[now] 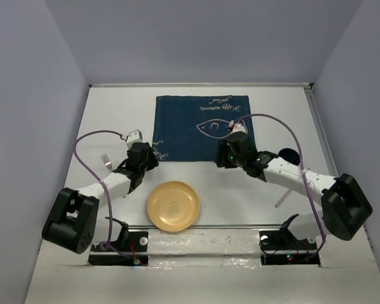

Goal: Set the dinner table for one person

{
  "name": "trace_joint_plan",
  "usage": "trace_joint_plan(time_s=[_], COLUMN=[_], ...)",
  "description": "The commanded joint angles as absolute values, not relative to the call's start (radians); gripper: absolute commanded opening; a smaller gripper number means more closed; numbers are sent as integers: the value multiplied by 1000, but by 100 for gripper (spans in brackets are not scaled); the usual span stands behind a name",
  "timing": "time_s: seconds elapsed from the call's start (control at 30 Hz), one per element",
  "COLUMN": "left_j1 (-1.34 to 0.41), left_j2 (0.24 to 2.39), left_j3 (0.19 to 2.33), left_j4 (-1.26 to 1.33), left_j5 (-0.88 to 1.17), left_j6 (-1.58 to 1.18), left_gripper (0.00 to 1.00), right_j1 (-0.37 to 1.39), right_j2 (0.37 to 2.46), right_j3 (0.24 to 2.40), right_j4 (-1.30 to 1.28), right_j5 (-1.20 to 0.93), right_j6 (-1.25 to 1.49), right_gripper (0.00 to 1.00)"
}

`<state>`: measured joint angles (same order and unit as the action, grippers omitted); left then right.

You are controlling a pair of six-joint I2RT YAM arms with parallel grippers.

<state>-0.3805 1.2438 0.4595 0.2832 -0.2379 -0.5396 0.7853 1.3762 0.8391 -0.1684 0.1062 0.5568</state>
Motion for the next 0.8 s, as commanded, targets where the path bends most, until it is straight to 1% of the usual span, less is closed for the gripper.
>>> trace_joint_plan(time_s=[0.0,0.07,0.2,0.3,0.4,0.57,0.77], left_j1=[-383,-385,-385,-383,-385,-383,-385], left_j2=[1310,1342,1379,1419,1450,1471,1477], left_j3=[509,506,506,528,535,535,528], left_j4=[357,370,408,411,423,445,465], left_j5=[-299,-308,-307,-305,-301,-304,-299], left_j6=[-535,-534,-535,-523,-526,-523,-528], left_gripper=[50,52,54,53,52,44,36], right_j1=[581,487,393,342,301,241,241], right_j2=[1416,1437,1494,1520,1561,1601,1670], right_j3=[859,867,910,943,959,965,971], right_j4=[-238,-241,-238,-242,-242,-235,-224], right_j5=[303,310,339,374,364,341,272], right_j6=[496,486,454,442,443,446,451], right_gripper=[45,45,48,49,49,49,46])
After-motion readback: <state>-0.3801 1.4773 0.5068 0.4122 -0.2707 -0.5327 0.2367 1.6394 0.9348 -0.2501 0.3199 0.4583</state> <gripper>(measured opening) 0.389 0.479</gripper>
